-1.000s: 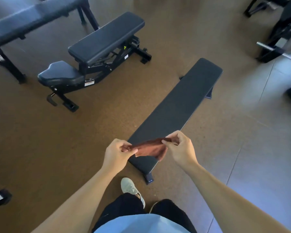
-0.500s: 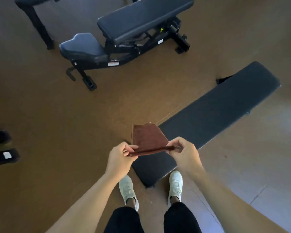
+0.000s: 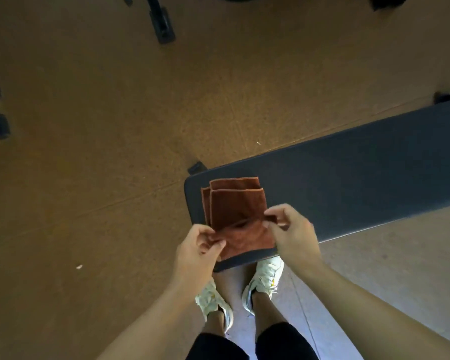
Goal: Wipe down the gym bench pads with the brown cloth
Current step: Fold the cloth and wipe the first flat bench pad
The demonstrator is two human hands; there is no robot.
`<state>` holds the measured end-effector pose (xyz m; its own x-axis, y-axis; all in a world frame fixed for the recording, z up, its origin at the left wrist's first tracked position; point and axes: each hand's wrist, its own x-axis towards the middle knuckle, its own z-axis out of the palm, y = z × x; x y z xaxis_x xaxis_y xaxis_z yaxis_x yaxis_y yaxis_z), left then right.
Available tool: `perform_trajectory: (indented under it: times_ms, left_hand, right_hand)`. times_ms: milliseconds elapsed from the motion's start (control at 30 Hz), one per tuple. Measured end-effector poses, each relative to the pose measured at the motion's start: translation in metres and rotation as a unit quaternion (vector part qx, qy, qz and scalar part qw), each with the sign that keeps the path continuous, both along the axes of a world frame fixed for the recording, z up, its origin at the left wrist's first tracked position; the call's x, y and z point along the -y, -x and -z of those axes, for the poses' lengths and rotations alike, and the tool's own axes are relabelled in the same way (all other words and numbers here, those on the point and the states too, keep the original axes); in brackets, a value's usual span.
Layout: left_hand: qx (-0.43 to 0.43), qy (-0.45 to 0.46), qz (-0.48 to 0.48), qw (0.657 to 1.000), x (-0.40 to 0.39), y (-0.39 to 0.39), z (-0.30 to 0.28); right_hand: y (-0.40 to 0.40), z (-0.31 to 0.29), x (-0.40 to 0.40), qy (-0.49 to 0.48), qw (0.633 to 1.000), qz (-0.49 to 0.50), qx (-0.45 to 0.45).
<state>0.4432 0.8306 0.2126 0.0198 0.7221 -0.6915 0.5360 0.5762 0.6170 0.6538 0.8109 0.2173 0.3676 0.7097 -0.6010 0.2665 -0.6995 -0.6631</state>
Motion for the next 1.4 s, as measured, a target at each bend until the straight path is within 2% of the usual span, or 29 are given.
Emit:
perform_trajectory:
  times_ms: [67,133,233,300,367,433,533,633,700,800,867,933,1033,1100,1200,1300,1400]
  left_hand:
    - [-0.011,-0.057,-0.035,0.998,-0.023,0.001,0.005]
    - [-0.016,-0.09,-0.059,0.994,-0.041,0.009,0.017]
    - [-0.026,-0.107,-0.048,0.993,-0.047,0.026,0.044]
    - [-0.029,-0.107,-0.026,0.993,-0.043,0.037,0.058]
    - [-0.02,-0.099,-0.03,0.994,-0.039,0.044,0.069]
    - [-0.005,-0.078,-0.053,0.996,-0.037,0.048,0.075]
    - [0.034,-0.041,-0.121,0.991,-0.03,0.044,0.073]
    - [0.049,-0.016,-0.147,0.988,-0.015,0.043,0.068]
    - [0.058,-0.017,-0.137,0.989,-0.008,0.043,0.067]
    - [0.047,-0.024,-0.117,0.992,-0.015,0.045,0.071]
    - [0.047,-0.024,-0.114,0.992,-0.027,0.04,0.071]
    - [0.049,-0.021,-0.113,0.992,-0.041,0.029,0.065]
    - [0.04,-0.027,-0.062,0.997,-0.058,0.002,0.06]
    - [0.009,-0.015,-0.03,0.999,-0.063,-0.018,0.064]
    - [-0.057,0.011,-0.01,0.998,-0.066,-0.033,0.078]
    - [-0.099,0.042,0.003,0.994,-0.069,-0.039,0.089]
    - [-0.145,0.061,0.024,0.987,-0.074,-0.046,0.091]
  right_hand:
    - [0.011,0.009,-0.017,-0.102,0.991,0.001,0.09]
    - [0.024,0.03,-0.028,-0.153,0.962,-0.108,0.198]
    - [0.05,0.075,-0.032,-0.053,0.898,-0.34,0.275]
    - [0.068,0.102,-0.032,-0.013,0.868,-0.392,0.304]
    - [0.079,0.114,-0.034,-0.007,0.865,-0.38,0.327]
    - [0.084,0.115,-0.023,-0.036,0.859,-0.384,0.337]
    - [0.088,0.109,0.028,-0.093,0.816,-0.466,0.329]
    - [0.085,0.11,0.044,-0.092,0.787,-0.517,0.323]
    - [0.088,0.115,0.005,-0.105,0.789,-0.506,0.332]
    - [0.102,0.122,-0.084,-0.1,0.822,-0.453,0.329]
    - [0.105,0.123,-0.096,-0.09,0.83,-0.427,0.347]
    - [0.099,0.119,-0.05,-0.084,0.841,-0.402,0.351]
    - [0.085,0.105,0.056,-0.039,0.841,-0.402,0.361]
    - [0.075,0.107,0.082,-0.002,0.841,-0.409,0.355]
    - [0.071,0.114,0.029,-0.001,0.864,-0.371,0.34]
    - [0.049,0.122,-0.071,-0.019,0.902,-0.275,0.331]
    - [0.023,0.124,-0.113,-0.035,0.895,-0.268,0.355]
